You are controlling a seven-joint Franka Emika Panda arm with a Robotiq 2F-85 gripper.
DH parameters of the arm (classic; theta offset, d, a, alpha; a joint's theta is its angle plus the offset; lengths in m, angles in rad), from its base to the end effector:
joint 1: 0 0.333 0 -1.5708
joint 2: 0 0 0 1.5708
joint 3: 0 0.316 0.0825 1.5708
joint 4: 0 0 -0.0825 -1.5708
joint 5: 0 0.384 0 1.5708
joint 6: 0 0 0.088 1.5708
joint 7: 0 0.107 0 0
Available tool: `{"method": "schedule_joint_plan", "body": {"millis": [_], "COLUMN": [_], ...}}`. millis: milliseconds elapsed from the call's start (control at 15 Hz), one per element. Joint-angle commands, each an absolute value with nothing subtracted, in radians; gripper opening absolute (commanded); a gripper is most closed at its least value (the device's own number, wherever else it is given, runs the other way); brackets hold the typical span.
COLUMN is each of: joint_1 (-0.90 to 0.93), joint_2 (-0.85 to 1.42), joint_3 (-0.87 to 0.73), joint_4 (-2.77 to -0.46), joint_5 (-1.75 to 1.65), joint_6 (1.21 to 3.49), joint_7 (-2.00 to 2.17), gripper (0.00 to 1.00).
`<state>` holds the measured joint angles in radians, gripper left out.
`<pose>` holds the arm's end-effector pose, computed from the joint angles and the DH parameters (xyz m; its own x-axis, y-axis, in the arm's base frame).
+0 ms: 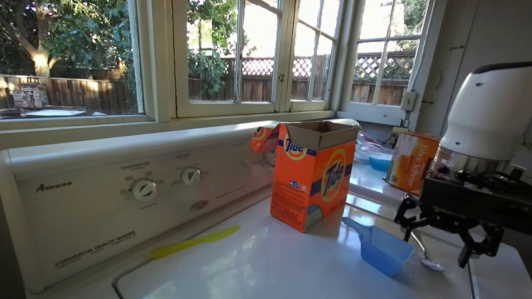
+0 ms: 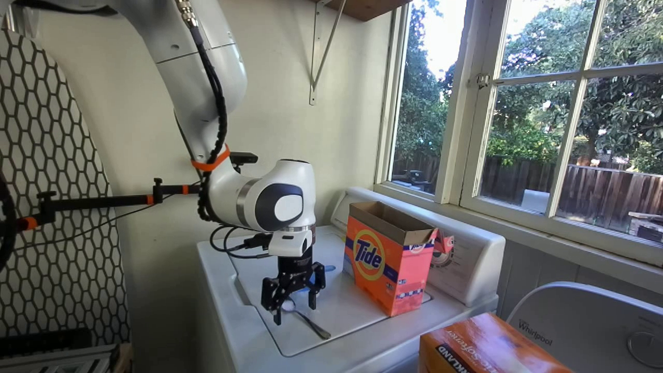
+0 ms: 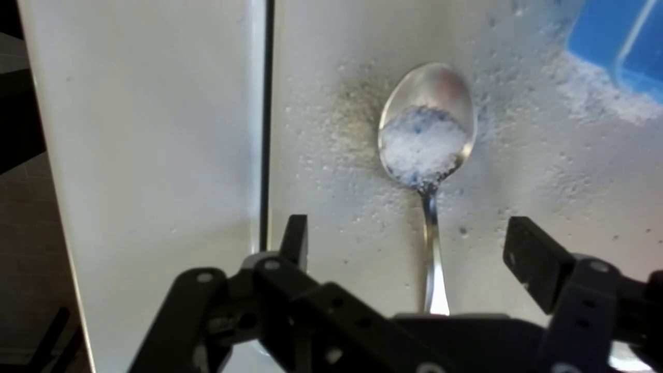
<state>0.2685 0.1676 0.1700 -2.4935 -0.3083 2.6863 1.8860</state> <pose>0.4245 0.2120 0.2244 0.3811 -0.9187 0.1035 -0.9205 -0.3874 -0.0502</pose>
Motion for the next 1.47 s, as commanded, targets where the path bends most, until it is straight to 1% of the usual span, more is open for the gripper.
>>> {"method": "schedule_joint_plan", "body": {"millis": [0,67,200,267,333,400,667,733,867,1000,1400], "joint_1": [0.287,0.289,0.291,0.292,0.292,0.292,0.291,0.291,0.290,0.290,0.297], "joint_2": [0.204,0.207,0.207,0.205,0.202,0.201,0.196,0.195,0.194,0.193,0.168], "joint_3": [0.154,0.151,0.149,0.148,0.149,0.149,0.150,0.150,0.149,0.149,0.141], "joint_4": [-2.467,-2.464,-2.455,-2.455,-2.456,-2.456,-2.459,-2.459,-2.459,-2.460,-2.471], "joint_5": [-0.294,-0.294,-0.292,-0.294,-0.294,-0.295,-0.296,-0.295,-0.296,-0.296,-0.314], "joint_6": [2.697,2.697,2.698,2.699,2.698,2.698,2.693,2.693,2.694,2.696,2.684], "joint_7": [1.865,1.864,1.863,1.864,1.864,1.865,1.863,1.862,1.862,1.862,1.890], "gripper": [0.82,0.70,0.59,0.55,0.47,0.46,0.07,0.01,0.00,0.02,0.02]}}
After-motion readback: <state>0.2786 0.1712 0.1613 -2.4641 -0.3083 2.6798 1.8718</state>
